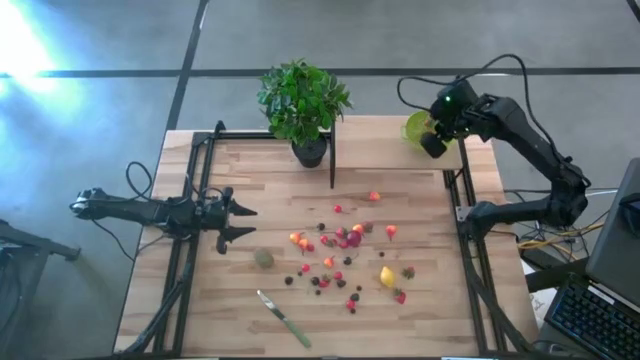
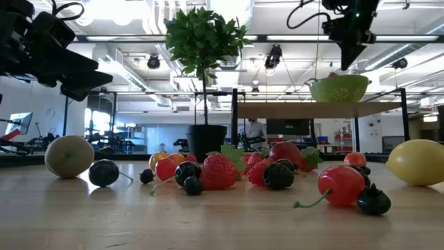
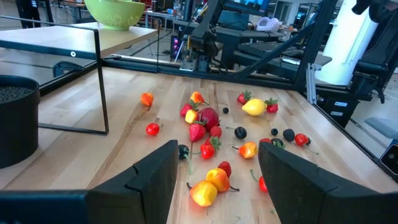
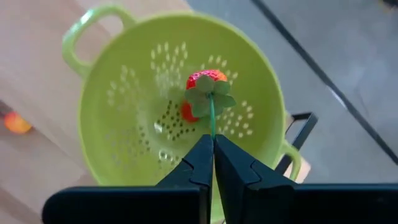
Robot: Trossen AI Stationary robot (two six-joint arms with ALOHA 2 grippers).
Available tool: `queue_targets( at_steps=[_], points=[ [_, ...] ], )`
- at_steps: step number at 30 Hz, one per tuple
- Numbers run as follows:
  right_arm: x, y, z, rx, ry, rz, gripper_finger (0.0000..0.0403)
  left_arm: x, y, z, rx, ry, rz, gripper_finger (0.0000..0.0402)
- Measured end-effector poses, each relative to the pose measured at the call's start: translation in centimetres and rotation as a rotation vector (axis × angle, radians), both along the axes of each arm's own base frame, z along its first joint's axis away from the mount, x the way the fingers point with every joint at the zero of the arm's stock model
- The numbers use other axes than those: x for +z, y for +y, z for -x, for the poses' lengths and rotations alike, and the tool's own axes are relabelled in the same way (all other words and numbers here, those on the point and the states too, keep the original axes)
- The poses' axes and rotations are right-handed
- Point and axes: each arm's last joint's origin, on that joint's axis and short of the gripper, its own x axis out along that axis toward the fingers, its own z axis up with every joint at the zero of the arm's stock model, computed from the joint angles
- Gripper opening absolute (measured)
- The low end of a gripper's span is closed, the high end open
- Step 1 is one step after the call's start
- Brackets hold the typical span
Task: Pick & Place Fruit
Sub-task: Put the strawberry into the green strainer bowl on the shelf
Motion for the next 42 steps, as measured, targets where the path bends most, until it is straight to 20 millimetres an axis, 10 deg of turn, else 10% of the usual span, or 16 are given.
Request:
queue_targets(
  at_steps=[42],
  points=[
    [-3.3,0.1,0.2,0.000,0.095,-0.108,0.0018,0.0,0.0,0.0,0.000,0.000,0.000,0.0229]
  ],
)
